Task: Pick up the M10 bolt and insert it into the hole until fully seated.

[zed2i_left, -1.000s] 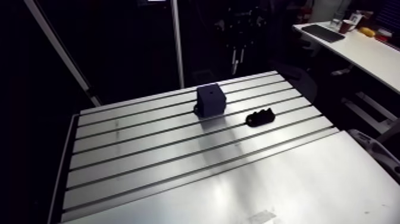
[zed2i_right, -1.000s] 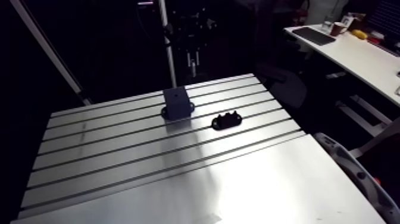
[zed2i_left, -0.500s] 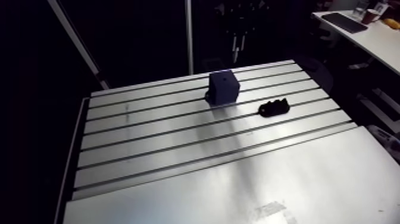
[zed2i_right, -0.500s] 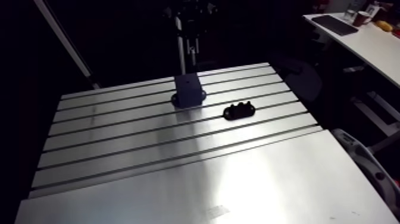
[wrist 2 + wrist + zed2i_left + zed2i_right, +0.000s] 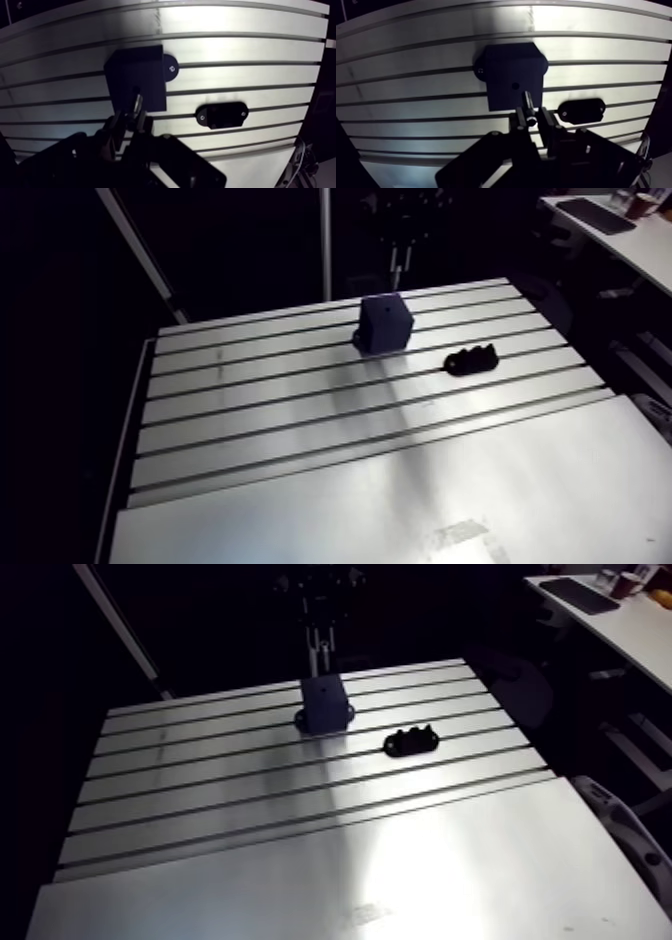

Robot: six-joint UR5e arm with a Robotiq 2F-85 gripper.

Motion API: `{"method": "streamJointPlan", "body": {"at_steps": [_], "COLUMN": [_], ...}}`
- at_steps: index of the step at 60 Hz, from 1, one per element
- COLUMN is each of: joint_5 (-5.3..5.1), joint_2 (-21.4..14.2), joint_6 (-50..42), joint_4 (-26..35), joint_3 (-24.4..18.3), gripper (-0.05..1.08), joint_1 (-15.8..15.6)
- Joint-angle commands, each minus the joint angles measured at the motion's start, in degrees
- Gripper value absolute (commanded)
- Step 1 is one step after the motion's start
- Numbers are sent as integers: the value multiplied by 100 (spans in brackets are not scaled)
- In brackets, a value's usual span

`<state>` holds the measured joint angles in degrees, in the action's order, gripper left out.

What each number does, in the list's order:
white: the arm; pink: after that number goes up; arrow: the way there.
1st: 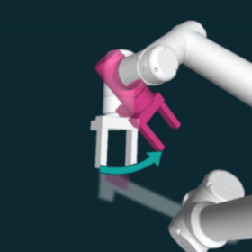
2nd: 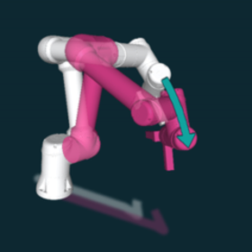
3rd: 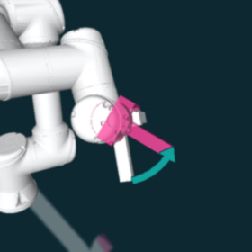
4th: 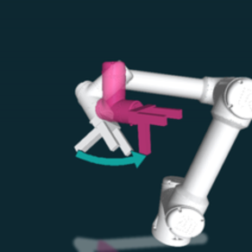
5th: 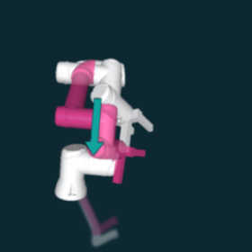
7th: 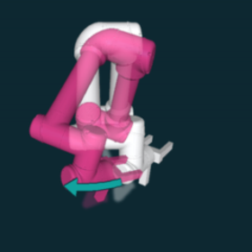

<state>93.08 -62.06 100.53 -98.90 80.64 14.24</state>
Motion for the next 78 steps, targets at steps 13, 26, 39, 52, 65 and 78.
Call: {"method": "streamJointPlan", "body": {"at_steps": [13,26,39,52,65,78], "joint_5": [-49,-49,-49,-49,-48,-49], "joint_2": [67,67,124,155,164,173], "joint_6": [-11,-11,-11,-11,-11,-11], "joint_4": [-38,-38,-38,-38,-38,-38], "joint_3": [-1,17,34,43,43,43], "gripper": [107,107,107,107,107,107], "joint_1": [-9,-9,-9,-17,-42,-52]}}
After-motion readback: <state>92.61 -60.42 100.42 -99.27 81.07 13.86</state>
